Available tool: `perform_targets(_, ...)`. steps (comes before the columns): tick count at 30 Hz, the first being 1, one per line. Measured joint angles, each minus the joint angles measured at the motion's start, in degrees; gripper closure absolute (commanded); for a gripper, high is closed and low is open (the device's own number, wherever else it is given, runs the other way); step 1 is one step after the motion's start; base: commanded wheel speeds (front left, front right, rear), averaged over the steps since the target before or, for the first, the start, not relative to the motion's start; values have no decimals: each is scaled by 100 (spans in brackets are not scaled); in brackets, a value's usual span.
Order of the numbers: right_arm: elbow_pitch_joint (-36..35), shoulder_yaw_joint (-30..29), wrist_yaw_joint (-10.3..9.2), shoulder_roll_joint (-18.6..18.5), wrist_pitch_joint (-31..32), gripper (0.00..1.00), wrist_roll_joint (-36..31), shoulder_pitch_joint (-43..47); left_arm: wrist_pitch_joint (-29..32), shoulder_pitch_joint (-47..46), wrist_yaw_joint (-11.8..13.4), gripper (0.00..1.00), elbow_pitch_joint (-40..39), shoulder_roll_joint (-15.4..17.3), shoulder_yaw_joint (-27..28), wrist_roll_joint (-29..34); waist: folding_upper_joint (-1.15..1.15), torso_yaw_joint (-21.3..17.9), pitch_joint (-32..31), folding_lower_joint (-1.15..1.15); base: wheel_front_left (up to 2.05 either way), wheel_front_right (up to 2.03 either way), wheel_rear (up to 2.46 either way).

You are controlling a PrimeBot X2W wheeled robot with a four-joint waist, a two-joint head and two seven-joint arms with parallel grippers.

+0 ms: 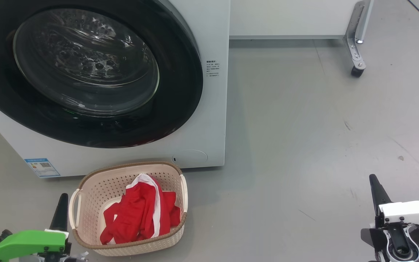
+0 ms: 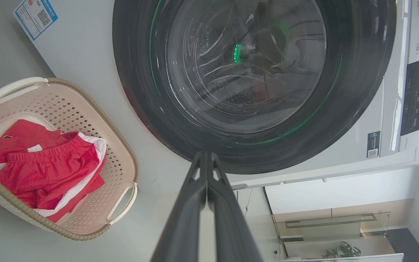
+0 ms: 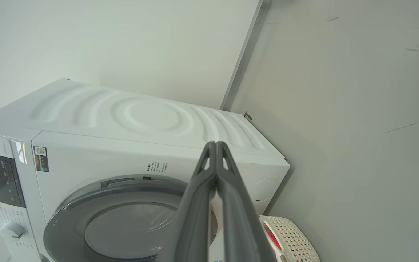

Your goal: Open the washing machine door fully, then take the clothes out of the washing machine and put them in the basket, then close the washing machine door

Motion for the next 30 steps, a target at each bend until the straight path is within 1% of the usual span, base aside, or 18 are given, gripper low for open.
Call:
perform_targets(17,-65,-260,83,15,341,100,1254,-39,298,-137,-44,100,-10,19,-11,-1333,0,-14,-15,0,0,0,0)
perform_targets(30,-85,-274,97,18,345,100,1298,-54,298,-138,-44,100,-40,25,-26,-1360,0,-14,-14,0,0,0,0)
